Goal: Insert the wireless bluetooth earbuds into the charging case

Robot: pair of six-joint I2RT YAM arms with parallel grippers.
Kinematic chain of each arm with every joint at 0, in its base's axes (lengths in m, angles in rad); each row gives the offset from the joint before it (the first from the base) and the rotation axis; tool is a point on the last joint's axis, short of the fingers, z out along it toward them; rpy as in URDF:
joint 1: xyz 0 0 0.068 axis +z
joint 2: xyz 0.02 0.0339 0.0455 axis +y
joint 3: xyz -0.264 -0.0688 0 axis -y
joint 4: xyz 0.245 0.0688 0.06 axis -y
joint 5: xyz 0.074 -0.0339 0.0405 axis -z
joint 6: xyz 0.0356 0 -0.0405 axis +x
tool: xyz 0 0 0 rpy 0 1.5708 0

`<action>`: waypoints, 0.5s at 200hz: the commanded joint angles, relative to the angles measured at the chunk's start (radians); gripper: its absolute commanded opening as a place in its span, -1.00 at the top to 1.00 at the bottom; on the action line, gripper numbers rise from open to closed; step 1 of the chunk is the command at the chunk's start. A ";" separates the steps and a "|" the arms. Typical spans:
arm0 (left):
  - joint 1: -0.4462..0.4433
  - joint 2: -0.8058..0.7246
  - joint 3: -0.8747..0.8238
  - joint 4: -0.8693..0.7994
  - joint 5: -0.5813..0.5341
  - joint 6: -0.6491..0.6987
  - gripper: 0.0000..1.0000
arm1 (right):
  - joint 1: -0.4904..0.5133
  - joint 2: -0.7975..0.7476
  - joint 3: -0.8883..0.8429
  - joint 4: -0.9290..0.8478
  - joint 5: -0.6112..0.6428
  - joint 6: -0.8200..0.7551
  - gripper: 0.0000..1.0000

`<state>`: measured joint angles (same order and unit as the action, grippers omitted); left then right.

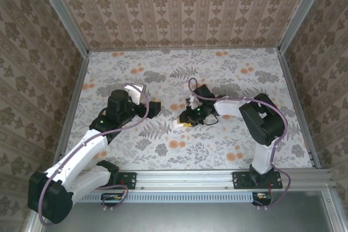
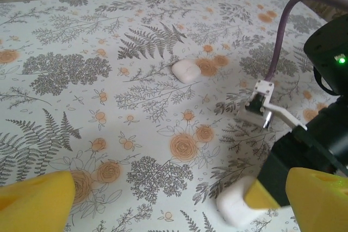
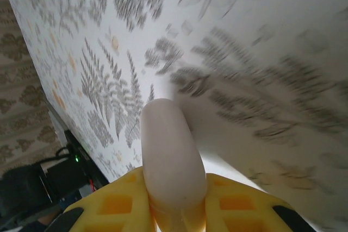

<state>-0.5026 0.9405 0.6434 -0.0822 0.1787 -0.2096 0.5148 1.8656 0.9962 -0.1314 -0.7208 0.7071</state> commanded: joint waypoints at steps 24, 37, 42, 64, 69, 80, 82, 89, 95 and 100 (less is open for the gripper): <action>0.011 -0.005 -0.033 0.032 -0.004 -0.041 -0.99 | -0.164 0.060 0.090 0.002 -0.044 -0.035 0.87; 0.012 0.005 -0.031 0.037 0.004 -0.044 -1.00 | -0.205 0.086 0.128 -0.016 -0.051 -0.054 0.86; 0.013 0.010 -0.029 0.037 0.005 -0.045 -1.00 | -0.221 0.099 0.145 -0.028 -0.051 -0.061 0.86; 0.014 0.022 -0.021 0.032 0.011 -0.041 -1.00 | -0.289 0.151 0.214 -0.059 -0.059 -0.086 0.85; 0.014 0.023 -0.019 0.029 0.011 -0.040 -1.00 | -0.302 0.160 0.222 -0.061 -0.060 -0.087 0.85; 0.014 0.024 -0.016 0.023 0.009 -0.036 -0.99 | -0.332 0.177 0.246 -0.071 -0.055 -0.091 0.84; 0.014 0.024 -0.016 0.023 0.009 -0.035 -1.00 | -0.337 0.180 0.250 -0.073 -0.055 -0.092 0.84; 0.014 0.023 -0.016 0.020 0.007 -0.034 -1.00 | -0.352 0.193 0.266 -0.084 -0.050 -0.100 0.84; 0.014 0.023 -0.017 0.016 0.005 -0.033 -1.00 | -0.363 0.205 0.285 -0.099 -0.048 -0.109 0.84; 0.015 0.023 -0.016 0.015 0.004 -0.031 -1.00 | -0.371 0.217 0.301 -0.113 -0.046 -0.118 0.83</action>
<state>-0.4957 0.9649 0.6193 -0.0719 0.1791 -0.2333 0.1795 2.0357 1.2297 -0.1677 -0.7422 0.6403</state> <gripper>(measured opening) 0.997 0.206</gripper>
